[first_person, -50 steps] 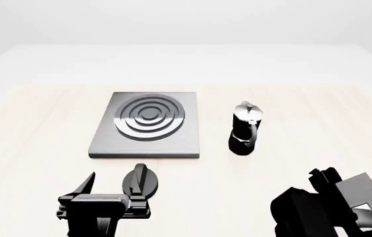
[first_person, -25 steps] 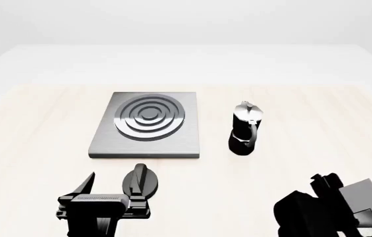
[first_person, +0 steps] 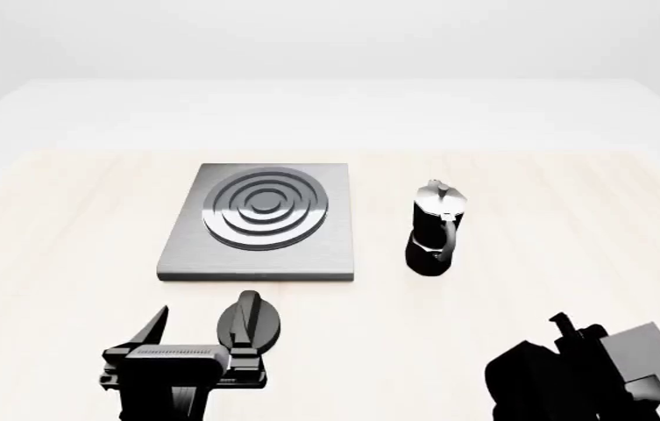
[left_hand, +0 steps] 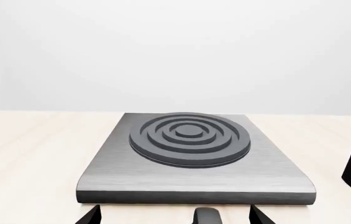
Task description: Put the frying pan on the stove.
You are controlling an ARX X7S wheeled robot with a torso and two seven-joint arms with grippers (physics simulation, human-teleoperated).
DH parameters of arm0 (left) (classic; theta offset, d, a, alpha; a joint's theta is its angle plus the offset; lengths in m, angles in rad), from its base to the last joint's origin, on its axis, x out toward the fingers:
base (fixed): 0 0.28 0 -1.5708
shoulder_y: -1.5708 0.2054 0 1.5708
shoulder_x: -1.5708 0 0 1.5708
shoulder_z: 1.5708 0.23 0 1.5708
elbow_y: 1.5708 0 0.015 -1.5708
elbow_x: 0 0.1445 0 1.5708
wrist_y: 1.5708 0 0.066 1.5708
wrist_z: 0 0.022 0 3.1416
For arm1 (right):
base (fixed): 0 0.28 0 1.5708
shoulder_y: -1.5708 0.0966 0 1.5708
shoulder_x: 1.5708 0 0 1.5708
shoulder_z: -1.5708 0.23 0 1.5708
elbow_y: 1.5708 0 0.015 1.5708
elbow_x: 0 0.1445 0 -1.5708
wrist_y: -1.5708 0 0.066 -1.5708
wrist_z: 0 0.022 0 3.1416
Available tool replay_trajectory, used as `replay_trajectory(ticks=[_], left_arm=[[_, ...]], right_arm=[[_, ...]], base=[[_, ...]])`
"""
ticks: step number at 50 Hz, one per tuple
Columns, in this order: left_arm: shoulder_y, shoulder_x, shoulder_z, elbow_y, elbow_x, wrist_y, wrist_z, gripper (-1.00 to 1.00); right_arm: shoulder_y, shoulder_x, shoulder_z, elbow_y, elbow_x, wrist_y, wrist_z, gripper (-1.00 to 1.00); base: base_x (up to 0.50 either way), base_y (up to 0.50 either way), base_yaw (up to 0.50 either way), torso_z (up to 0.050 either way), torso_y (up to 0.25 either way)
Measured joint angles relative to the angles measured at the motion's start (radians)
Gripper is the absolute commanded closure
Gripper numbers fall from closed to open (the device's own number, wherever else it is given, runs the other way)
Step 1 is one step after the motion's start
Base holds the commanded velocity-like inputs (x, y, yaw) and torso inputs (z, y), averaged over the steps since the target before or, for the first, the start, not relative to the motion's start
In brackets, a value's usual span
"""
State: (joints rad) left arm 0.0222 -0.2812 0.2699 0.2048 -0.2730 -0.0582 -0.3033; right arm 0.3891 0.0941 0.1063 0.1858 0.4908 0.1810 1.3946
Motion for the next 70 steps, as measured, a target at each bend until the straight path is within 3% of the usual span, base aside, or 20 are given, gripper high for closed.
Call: replay_trajectory(ticks=[21,70], left_arm=[[0.000,-0.006,0.005,0.001,-0.003,0.005,-0.009,-1.00],[-0.004,-0.018,0.019,0.006,-0.011,0.009,-0.024,-1.00]], right_arm=[[-0.060,0.013,-0.049,-0.082,-0.017,-0.063,-0.042,1.00],[-0.101,0.088,-0.267,-0.370,-0.097,0.001,-0.127,1.00]], base=[[0.00,0.00,0.00,0.000,0.000],[0.00,0.00,0.00,0.000,0.001]])
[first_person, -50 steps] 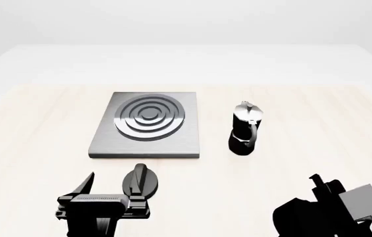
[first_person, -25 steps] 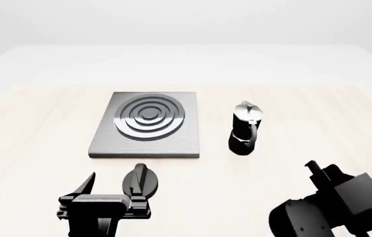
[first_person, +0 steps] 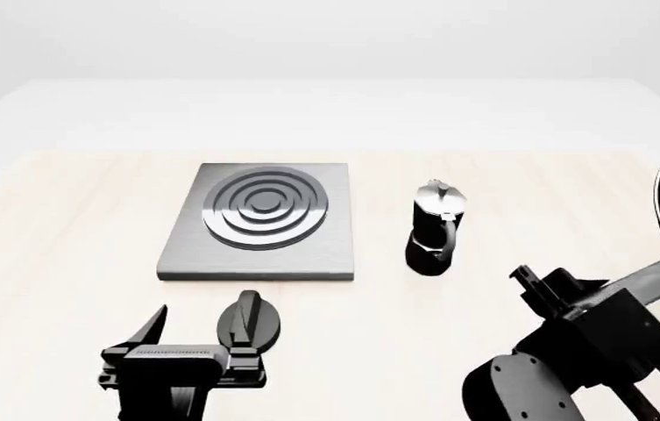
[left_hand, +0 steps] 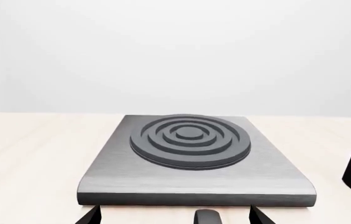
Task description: Put the frying pan on the stove.
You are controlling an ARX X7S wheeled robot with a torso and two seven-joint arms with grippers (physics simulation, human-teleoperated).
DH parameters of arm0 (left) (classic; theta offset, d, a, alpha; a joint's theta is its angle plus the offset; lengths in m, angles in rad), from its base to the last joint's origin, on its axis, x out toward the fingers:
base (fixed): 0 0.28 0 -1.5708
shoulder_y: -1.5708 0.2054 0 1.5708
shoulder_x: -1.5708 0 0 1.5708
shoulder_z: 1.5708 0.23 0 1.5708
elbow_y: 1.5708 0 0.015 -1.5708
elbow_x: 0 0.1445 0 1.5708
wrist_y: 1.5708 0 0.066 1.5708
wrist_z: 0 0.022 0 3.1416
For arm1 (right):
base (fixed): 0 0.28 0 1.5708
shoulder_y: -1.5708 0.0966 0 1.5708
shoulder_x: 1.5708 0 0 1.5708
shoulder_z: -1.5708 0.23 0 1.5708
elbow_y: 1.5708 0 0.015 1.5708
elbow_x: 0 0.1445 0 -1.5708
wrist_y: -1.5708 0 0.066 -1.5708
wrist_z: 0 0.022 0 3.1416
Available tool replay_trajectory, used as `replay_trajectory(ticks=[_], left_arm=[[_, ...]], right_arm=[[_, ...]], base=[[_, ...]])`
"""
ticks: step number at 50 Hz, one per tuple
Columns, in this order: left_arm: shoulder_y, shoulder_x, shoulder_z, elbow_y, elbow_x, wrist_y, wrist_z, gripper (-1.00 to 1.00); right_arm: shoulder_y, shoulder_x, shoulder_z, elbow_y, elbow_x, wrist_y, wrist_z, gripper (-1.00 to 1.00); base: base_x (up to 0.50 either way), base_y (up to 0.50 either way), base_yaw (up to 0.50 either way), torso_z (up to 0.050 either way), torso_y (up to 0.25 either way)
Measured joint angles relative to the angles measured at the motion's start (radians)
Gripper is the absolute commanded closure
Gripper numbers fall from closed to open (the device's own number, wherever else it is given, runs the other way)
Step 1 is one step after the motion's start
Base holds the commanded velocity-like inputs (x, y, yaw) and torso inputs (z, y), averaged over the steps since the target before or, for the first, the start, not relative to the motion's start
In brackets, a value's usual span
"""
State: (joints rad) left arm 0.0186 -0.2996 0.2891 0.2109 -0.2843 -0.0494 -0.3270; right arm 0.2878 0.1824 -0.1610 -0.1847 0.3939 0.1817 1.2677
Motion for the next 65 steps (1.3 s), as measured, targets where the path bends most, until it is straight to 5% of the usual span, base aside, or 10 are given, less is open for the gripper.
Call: replay_trajectory(ticks=[65], left_arm=[[-0.001,-0.017,0.014,0.006,-0.012,0.007,-0.018,-1.00]], right_arm=[[0.111,0.077,-0.270,-0.128,0.063,0.083,-0.283,1.00]], base=[[0.00,0.00,0.00,0.000,0.002]])
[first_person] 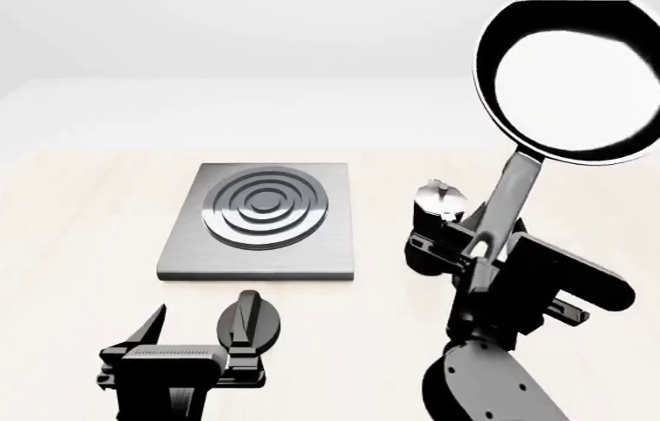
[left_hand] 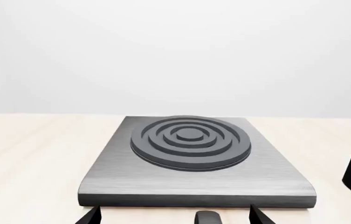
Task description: Put the frying pan on the stove.
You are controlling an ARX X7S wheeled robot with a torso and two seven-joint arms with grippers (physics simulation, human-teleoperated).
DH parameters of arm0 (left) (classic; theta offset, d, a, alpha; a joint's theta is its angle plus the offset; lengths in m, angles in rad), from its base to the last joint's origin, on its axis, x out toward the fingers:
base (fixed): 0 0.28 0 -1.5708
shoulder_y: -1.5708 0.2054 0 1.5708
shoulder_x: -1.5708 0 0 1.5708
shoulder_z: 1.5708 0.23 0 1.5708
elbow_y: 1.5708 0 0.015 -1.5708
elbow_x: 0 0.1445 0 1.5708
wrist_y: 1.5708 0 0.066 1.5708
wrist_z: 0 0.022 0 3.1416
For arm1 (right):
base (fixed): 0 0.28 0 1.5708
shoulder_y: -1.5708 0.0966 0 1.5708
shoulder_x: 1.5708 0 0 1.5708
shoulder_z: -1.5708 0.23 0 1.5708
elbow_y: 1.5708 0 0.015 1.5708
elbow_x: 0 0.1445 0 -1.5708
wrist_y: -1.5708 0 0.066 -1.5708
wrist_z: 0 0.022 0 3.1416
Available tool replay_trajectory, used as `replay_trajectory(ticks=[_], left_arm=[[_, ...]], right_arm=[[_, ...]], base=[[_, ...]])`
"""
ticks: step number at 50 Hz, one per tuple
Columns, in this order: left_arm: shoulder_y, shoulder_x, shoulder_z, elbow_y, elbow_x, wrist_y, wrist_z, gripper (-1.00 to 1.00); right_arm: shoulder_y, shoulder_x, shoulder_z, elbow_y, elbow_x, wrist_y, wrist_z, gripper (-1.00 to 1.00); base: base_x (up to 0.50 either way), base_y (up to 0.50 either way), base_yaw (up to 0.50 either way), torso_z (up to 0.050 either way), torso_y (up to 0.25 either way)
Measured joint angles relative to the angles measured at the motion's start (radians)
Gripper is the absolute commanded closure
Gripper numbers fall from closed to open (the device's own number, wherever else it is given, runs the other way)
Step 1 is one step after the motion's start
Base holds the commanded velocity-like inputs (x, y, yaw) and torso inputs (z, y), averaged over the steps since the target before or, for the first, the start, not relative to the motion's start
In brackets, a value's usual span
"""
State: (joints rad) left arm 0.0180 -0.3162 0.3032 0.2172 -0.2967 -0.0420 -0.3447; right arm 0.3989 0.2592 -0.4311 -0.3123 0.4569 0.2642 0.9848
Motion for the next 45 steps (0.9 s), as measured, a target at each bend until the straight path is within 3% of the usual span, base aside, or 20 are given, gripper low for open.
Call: replay_trajectory(ticks=[45], left_arm=[[0.001,-0.013,0.007,0.018,-0.011,-0.001,-0.014,-1.00]], right_arm=[[0.086,0.091,-0.154,0.012,0.120,-0.016,-0.343,1.00]], base=[[0.00,0.00,0.00,0.001,0.002]])
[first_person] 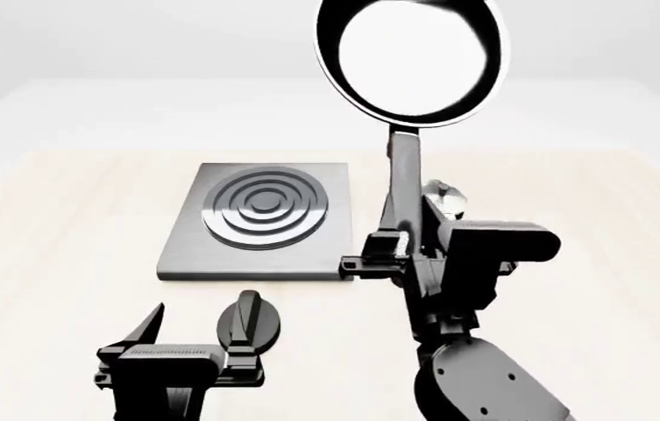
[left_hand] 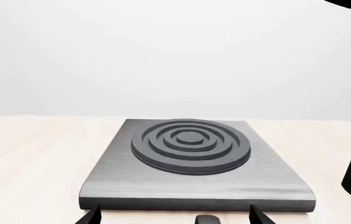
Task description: Put the frying pan on the stove.
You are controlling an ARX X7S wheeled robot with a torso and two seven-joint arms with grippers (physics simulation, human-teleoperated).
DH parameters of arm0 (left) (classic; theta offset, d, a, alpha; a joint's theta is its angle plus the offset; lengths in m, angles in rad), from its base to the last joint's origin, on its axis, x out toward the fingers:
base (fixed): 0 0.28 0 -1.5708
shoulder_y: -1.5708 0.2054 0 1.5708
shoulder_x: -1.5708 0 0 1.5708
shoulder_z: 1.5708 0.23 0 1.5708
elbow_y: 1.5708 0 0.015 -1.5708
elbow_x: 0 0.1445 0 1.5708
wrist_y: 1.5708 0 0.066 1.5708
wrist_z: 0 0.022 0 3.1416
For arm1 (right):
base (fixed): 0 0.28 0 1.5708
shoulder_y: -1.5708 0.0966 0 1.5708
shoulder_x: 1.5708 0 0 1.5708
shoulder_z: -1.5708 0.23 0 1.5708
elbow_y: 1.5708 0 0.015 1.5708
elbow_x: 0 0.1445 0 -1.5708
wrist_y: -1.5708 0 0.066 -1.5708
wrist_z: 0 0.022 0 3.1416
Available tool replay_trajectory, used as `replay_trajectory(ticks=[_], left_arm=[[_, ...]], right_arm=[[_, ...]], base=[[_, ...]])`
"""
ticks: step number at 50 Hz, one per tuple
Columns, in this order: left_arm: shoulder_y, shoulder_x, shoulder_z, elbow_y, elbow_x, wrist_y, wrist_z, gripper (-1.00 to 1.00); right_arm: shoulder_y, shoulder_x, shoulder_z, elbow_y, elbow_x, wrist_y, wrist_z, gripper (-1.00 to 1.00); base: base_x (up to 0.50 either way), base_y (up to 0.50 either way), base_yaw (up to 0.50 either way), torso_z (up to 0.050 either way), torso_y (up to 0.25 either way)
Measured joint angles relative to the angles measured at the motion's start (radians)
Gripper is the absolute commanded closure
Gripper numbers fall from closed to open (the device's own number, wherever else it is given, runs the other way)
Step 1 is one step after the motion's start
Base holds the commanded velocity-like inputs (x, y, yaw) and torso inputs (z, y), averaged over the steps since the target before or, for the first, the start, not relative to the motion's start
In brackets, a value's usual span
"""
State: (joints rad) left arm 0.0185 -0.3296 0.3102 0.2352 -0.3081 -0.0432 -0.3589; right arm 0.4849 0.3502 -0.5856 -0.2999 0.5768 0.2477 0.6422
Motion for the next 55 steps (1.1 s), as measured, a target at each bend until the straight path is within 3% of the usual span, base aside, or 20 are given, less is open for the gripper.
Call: replay_trajectory(ticks=[28,55], left_arm=[[0.002,-0.008,0.004,0.009,-0.002,0.003,-0.011,-1.00],[0.003,-0.014,0.010,0.016,0.000,0.006,-0.020,-1.00]], right_arm=[[0.084,0.071,-0.077,0.016,0.110,0.114,-0.184,1.00],[0.215,0.068,-0.137,0.167,0.158,0.227,-0.321,1.00]], base=[[0.00,0.00,0.00,0.000,0.002],[0.00,0.00,0.00,0.000,0.002]])
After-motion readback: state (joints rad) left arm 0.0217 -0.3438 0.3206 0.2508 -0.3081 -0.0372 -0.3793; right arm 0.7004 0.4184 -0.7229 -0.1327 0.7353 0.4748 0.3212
